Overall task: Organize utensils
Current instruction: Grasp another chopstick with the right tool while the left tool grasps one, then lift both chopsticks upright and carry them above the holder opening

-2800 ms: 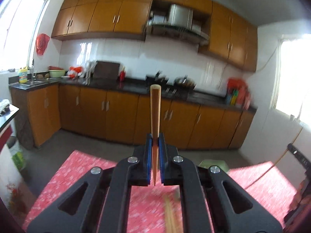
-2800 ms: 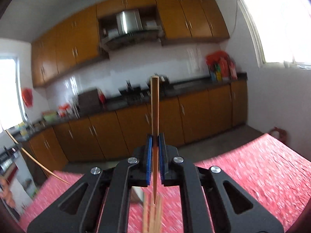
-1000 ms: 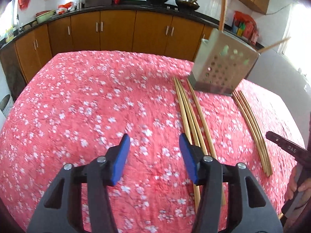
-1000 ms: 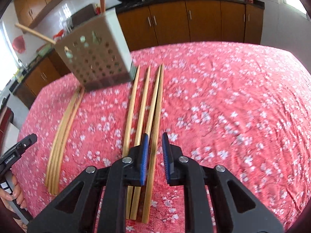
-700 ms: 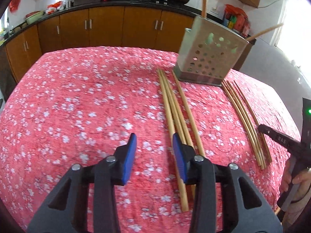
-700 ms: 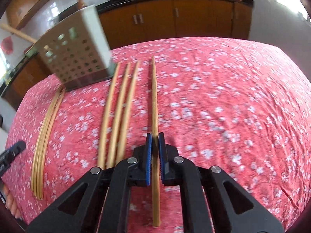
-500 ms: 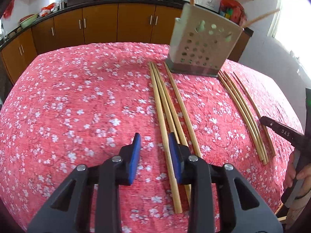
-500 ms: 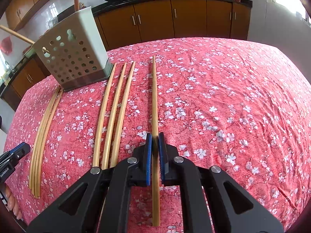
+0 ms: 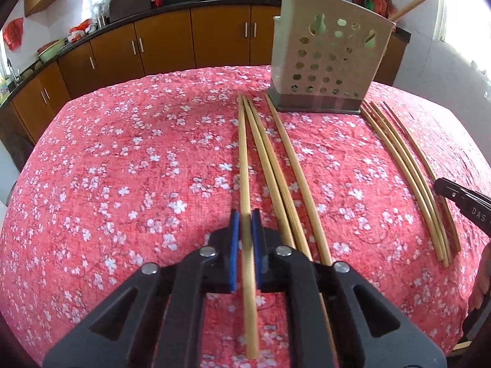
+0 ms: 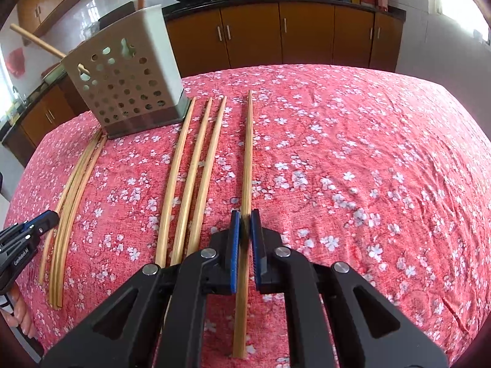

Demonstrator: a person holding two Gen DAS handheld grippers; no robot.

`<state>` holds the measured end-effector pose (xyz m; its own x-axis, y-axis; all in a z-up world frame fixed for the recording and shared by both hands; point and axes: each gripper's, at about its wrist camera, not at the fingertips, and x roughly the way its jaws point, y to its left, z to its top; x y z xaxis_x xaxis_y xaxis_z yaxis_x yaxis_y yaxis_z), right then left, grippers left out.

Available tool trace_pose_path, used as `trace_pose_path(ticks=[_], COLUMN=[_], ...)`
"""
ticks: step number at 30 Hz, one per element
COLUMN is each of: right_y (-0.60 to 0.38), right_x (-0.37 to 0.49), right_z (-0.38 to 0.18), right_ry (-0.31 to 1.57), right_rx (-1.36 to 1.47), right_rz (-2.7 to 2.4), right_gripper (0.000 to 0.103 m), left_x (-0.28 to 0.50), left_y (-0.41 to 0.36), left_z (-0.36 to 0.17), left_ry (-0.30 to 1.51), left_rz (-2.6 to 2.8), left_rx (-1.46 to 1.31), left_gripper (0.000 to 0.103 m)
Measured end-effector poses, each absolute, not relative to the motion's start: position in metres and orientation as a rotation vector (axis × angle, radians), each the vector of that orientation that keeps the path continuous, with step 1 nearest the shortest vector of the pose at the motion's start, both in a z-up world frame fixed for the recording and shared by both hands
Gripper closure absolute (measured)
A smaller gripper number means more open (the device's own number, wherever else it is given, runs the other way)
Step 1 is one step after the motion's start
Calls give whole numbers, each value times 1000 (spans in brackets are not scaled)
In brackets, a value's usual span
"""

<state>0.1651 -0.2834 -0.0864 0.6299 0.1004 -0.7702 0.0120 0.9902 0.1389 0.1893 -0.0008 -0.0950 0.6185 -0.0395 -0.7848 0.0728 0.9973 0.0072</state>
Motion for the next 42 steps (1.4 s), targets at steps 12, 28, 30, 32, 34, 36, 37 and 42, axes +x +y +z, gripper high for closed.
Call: trace_pose_path(ticks=[12, 28, 30, 32, 34, 36, 37, 42], right_y=[-313, -311, -311, -311, -311, -312, -312, -312], right_x=[181, 181, 181, 180, 181, 181, 181, 181], right_z=[-88, -88, -88, -88, -88, -88, -88, -88], right_ry=[868, 869, 869, 869, 869, 869, 869, 870], right_rx=[152, 140, 144, 148, 148, 147, 148, 148], right_rz=[-30, -35, -33, -31, -31, -31, -31, -31], right_gripper=[95, 94, 94, 94, 94, 94, 94, 94], left_x=[194, 192, 193, 193, 194, 194, 193, 193], left_y=[62, 63, 63, 63, 63, 62, 63, 63], left_z=[-93, -91, -92, -92, -92, -92, -92, -92], left_ry=[893, 895, 895, 895, 896, 896, 896, 896], left_rz=[2, -2, -2, -3, -4, -4, -4, -5], left_rx=[-25, -46, -45, -49, -51, -50, -50, -54], left_gripper=[93, 90, 90, 90, 90, 90, 90, 89])
